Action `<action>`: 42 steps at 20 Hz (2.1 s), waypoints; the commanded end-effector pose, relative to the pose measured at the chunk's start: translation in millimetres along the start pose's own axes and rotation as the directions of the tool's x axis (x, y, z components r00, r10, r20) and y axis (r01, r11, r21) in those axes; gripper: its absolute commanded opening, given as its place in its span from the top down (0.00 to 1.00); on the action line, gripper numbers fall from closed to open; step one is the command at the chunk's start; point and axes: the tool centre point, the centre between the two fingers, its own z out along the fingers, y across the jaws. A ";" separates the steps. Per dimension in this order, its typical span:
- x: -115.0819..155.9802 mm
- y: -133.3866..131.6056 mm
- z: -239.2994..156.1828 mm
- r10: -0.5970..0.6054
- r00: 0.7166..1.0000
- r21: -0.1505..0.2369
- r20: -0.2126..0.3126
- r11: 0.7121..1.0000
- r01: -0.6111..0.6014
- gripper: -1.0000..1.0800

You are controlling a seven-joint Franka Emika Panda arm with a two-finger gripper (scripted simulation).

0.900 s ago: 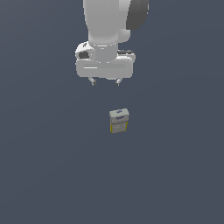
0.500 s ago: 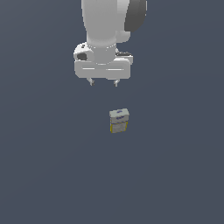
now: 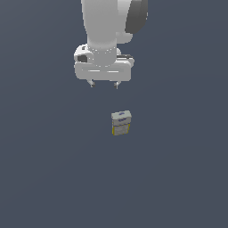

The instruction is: Pick up the object and move it to a goal position.

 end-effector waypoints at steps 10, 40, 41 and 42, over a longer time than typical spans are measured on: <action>6.3 -7.8 10.2 0.129 0.992 0.003 -0.006 0.992 -0.129 0.04; 33.6 -50.8 65.0 0.730 0.683 0.040 -0.014 0.683 -0.730 0.04; 34.3 -52.3 66.9 0.746 0.666 0.041 -0.014 0.666 -0.745 0.04; 35.1 -53.8 68.8 0.762 0.648 0.043 -0.013 0.648 -0.761 0.04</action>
